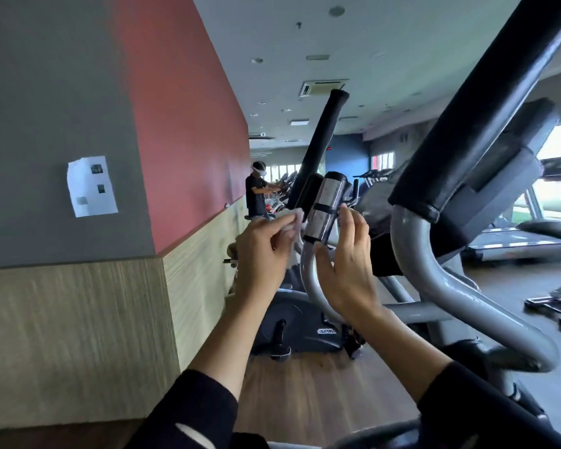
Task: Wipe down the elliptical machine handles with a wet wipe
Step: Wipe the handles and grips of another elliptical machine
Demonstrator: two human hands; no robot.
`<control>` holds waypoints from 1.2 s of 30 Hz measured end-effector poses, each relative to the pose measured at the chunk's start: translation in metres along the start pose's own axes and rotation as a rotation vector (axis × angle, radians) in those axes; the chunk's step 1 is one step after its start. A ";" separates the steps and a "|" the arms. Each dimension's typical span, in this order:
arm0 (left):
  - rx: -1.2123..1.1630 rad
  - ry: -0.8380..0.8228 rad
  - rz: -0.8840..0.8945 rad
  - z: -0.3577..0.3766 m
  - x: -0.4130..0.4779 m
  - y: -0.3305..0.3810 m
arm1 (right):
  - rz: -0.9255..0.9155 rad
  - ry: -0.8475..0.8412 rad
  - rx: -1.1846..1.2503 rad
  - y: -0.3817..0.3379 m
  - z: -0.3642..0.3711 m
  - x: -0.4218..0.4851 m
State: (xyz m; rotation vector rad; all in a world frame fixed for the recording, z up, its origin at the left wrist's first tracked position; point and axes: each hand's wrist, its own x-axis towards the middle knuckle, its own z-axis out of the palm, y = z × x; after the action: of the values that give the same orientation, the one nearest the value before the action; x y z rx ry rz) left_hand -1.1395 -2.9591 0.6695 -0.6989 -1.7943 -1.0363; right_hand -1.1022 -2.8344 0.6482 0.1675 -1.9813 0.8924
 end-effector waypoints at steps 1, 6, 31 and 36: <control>-0.022 -0.005 0.018 0.004 0.007 -0.002 | 0.004 0.026 0.001 0.002 0.003 0.004; -0.134 -0.046 0.073 0.029 0.039 -0.020 | 0.060 0.127 0.011 0.011 0.015 0.025; -0.989 -0.215 -0.319 0.077 0.091 -0.027 | 0.161 0.280 0.058 0.017 0.028 0.042; -0.901 -0.184 -0.128 0.078 0.098 -0.026 | 0.168 0.293 0.068 0.018 0.029 0.041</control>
State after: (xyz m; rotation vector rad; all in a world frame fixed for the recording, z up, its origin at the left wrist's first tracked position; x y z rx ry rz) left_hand -1.2350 -2.9010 0.7316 -1.2483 -1.4754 -1.9496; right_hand -1.1533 -2.8303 0.6623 -0.0891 -1.7103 1.0305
